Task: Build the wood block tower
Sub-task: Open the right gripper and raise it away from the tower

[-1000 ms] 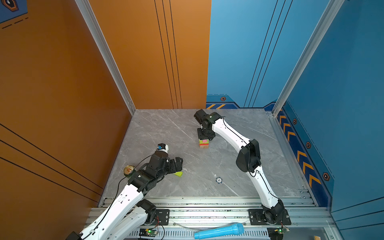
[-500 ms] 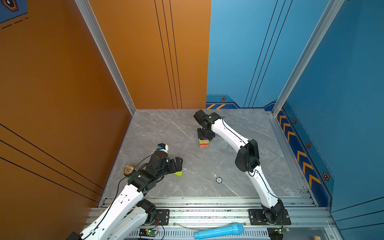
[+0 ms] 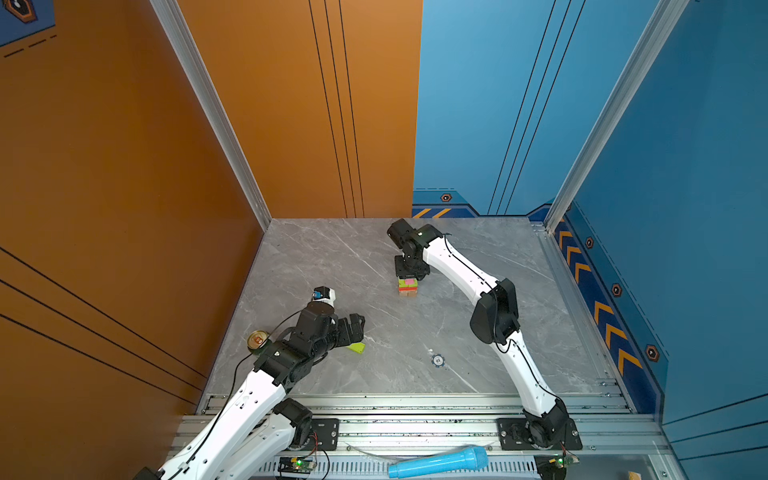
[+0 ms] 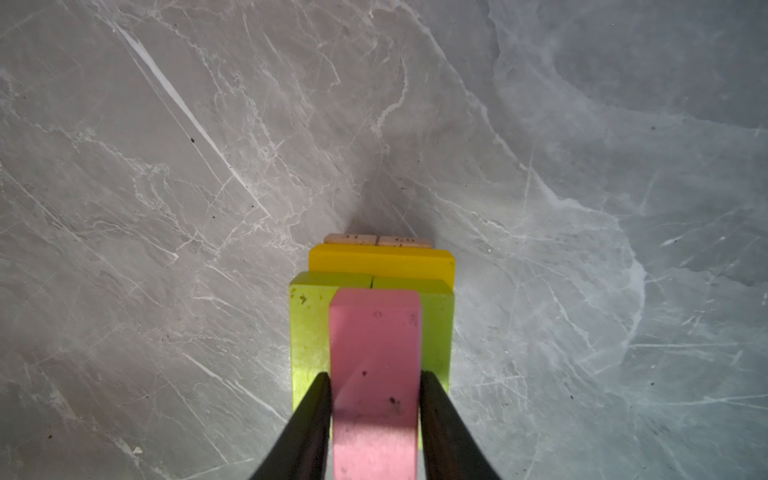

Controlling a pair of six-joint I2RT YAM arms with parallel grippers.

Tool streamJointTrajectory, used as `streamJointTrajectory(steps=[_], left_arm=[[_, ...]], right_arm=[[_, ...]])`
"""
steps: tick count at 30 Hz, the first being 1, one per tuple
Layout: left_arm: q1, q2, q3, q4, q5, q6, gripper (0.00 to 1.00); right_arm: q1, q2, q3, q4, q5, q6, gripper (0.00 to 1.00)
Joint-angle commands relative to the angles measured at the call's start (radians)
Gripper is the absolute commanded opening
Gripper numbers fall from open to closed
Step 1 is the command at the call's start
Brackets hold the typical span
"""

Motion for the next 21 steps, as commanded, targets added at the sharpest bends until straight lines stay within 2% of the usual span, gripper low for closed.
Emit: streamJointTrajectory(steps=[1, 7, 11, 16, 18, 21], left_arm=[[0.011, -0.014, -0.019, 0.0, 0.012, 0.017, 0.98], [0.012, -0.025, -0.021, -0.005, 0.01, 0.017, 0.98], [0.013, -0.034, -0.012, -0.019, 0.009, 0.013, 0.98], [0.012, -0.06, -0.004, -0.046, 0.024, -0.012, 0.98], [0.011, -0.079, -0.009, -0.061, 0.029, -0.033, 0.98], [0.005, -0.112, -0.031, -0.077, 0.031, -0.077, 0.98]], right_arm=[[0.001, 0.017, 0.032, -0.037, 0.022, 0.022, 0.39], [0.002, -0.002, 0.044, -0.037, 0.03, 0.029, 0.42], [0.003, -0.046, 0.051, -0.038, 0.025, 0.024, 0.51], [0.014, -0.136, 0.044, -0.036, 0.031, -0.002, 0.71], [0.019, -0.185, 0.018, -0.036, 0.04, -0.011, 0.83], [0.029, -0.266, -0.057, -0.029, 0.065, -0.027, 0.93]])
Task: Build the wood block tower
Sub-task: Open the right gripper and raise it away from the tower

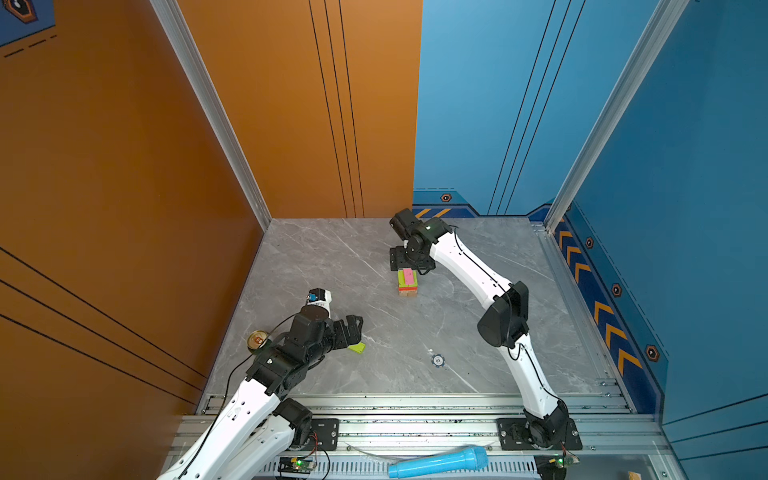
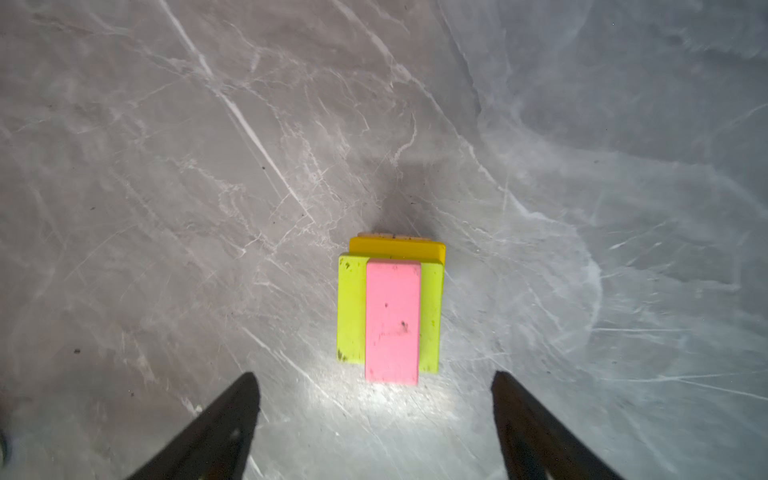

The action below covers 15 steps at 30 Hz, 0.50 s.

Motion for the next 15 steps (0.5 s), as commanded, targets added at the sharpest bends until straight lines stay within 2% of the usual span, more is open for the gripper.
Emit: streamJointTrajectory(steps=[1, 4, 8, 10, 15], left_arm=[[0.002, -0.038, -0.035, -0.05, 0.02, -0.056, 0.98], [-0.026, -0.064, -0.057, -0.073, 0.004, -0.102, 0.98], [-0.109, -0.091, -0.077, -0.115, -0.057, -0.171, 0.98], [-0.168, -0.098, -0.084, -0.133, -0.104, -0.211, 0.98], [-0.395, -0.084, -0.108, -0.152, -0.285, -0.351, 0.98]], right_arm=[[0.015, -0.154, -0.08, -0.022, 0.054, -0.023, 0.95], [0.054, -0.293, -0.257, 0.041, 0.074, -0.031, 1.0], [0.069, -0.487, -0.546, 0.154, 0.063, -0.029, 1.0], [0.072, -0.581, -0.696, 0.21, 0.048, -0.025, 1.0], [0.079, -0.803, -1.008, 0.313, 0.016, -0.01, 1.0]])
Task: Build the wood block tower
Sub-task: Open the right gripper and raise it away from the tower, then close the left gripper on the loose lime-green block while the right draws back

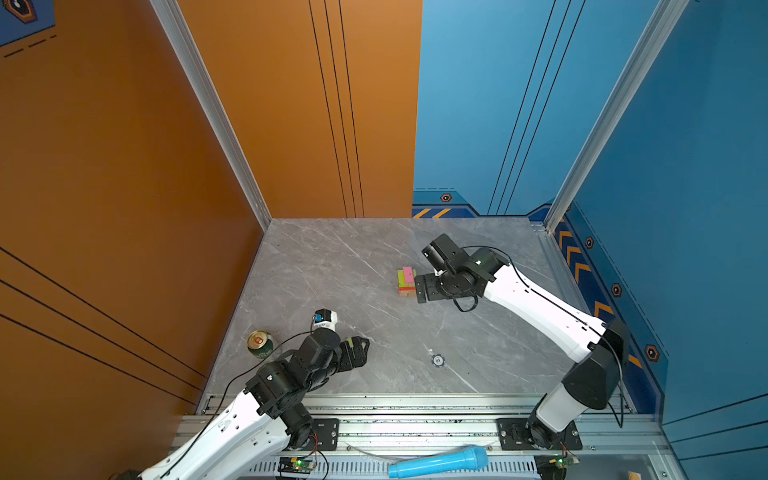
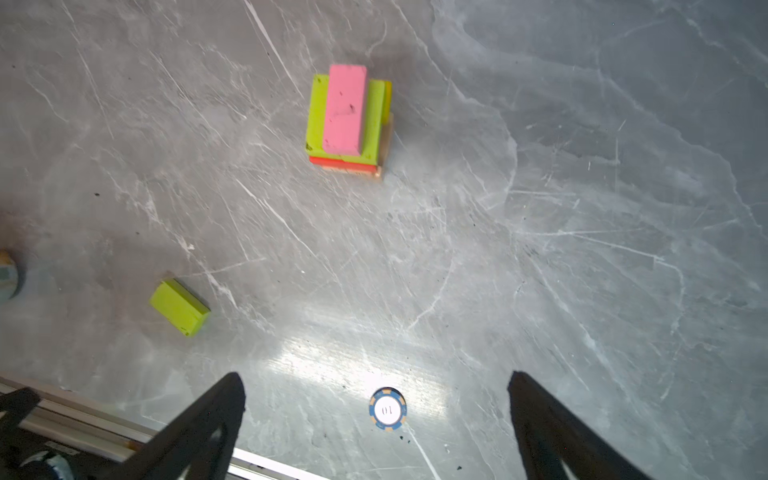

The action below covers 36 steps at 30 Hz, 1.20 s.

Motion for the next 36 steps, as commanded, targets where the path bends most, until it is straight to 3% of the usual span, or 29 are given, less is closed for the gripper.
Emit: streamJointTrajectory(steps=[1, 4, 7, 15, 17, 27, 36], left_arm=[[-0.12, 0.022, -0.028, -0.043, -0.173, -0.135, 0.98], [-0.209, 0.09, -0.034, -0.042, -0.248, -0.207, 0.98], [-0.232, 0.164, -0.032, -0.041, -0.281, -0.26, 0.98], [-0.155, 0.336, -0.018, -0.014, -0.284, -0.354, 0.99], [-0.138, 0.37, -0.01, -0.003, -0.278, -0.362, 0.99], [-0.075, 0.488, 0.041, 0.017, -0.292, -0.408, 0.98], [-0.062, 0.665, 0.129, 0.025, -0.302, -0.433, 0.99]], right_arm=[[0.001, -0.137, -0.172, 0.111, -0.015, 0.008, 1.0], [-0.004, -0.249, -0.314, 0.145, -0.023, 0.01, 1.0], [-0.009, -0.34, -0.419, 0.158, -0.022, 0.005, 1.0], [-0.047, -0.52, -0.577, 0.172, -0.044, -0.011, 1.0], [-0.099, -0.553, -0.605, 0.175, -0.048, -0.018, 1.0], [-0.187, -0.587, -0.7, 0.227, -0.118, -0.067, 1.0], [-0.205, -0.59, -0.762, 0.315, -0.266, -0.047, 1.0]])
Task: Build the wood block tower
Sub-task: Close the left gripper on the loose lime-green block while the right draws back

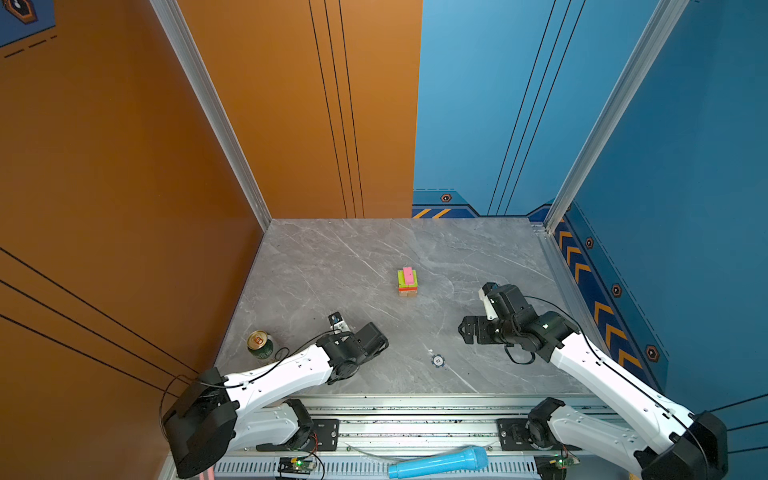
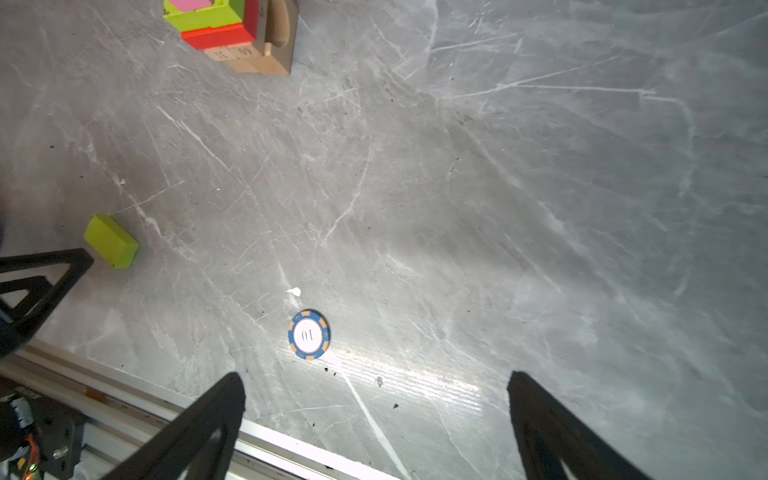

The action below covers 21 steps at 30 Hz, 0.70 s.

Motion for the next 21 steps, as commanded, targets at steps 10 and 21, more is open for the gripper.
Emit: streamJointTrajectory(steps=[10, 21], left_arm=[[0.037, 0.12, 0.035, 0.016, -0.048, -0.145, 0.82], [0.067, 0.259, 0.109, 0.016, -0.041, -0.17, 0.8]], right_arm=[[-0.015, -0.064, -0.066, 0.059, -0.041, -0.005, 1.0], [-0.023, -0.094, -0.078, 0.076, -0.076, -0.003, 1.0]])
